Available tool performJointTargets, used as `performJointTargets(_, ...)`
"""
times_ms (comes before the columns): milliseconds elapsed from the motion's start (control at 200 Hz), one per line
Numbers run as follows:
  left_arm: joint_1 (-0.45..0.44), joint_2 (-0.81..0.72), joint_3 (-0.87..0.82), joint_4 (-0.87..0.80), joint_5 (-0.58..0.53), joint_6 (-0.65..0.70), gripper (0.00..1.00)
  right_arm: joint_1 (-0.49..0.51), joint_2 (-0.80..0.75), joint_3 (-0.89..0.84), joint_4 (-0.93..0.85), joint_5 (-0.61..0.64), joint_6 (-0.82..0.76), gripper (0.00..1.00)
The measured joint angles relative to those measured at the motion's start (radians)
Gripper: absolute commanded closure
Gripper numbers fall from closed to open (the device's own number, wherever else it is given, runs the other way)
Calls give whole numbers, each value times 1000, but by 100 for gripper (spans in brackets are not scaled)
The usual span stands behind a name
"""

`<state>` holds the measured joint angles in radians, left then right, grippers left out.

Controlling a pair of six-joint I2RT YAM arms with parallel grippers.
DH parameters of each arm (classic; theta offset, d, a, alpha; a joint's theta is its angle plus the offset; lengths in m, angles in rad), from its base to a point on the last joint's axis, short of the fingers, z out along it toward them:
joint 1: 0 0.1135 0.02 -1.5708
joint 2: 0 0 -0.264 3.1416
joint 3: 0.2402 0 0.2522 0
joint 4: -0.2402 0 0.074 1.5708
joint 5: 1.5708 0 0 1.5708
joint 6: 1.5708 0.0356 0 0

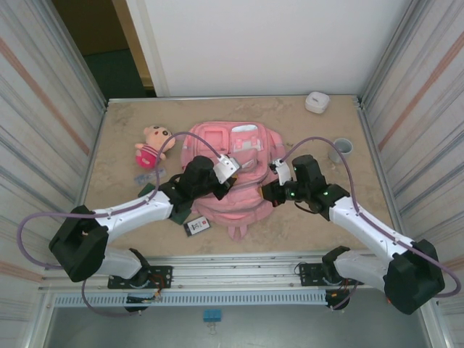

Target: Pack the student bag

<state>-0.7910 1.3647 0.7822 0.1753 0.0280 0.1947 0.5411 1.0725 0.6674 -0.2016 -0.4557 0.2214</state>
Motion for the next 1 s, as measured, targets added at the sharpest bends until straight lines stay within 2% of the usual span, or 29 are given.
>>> performJointTargets(236, -46, 13, 20, -14, -53, -74, 100, 180, 12, 0, 45, 143, 129, 100)
performJointTargets(361, -56, 22, 30, -4, -63, -115, 100, 231, 28, -5, 96, 200, 215, 100)
performJointTargets(486, -60, 25, 35, 8, -77, -130, 100, 238, 47, -6, 114, 220, 283, 87)
performJointTargets(551, -61, 25, 35, 8, -79, -132, 100, 237, 59, -3, 112, 221, 307, 88)
performJointTargets(621, -61, 25, 35, 9, -82, -133, 100, 236, 73, 5, 107, 220, 325, 100)
performJointTargets(817, -61, 25, 35, 8, -82, -132, 100, 235, 79, 10, 102, 217, 347, 100)
performJointTargets(902, -61, 25, 35, 8, -82, -132, 100, 235, 78, 10, 101, 217, 355, 88)
performJointTargets(997, -61, 25, 35, 9, -82, -132, 100, 236, 73, 10, 96, 219, 359, 87)
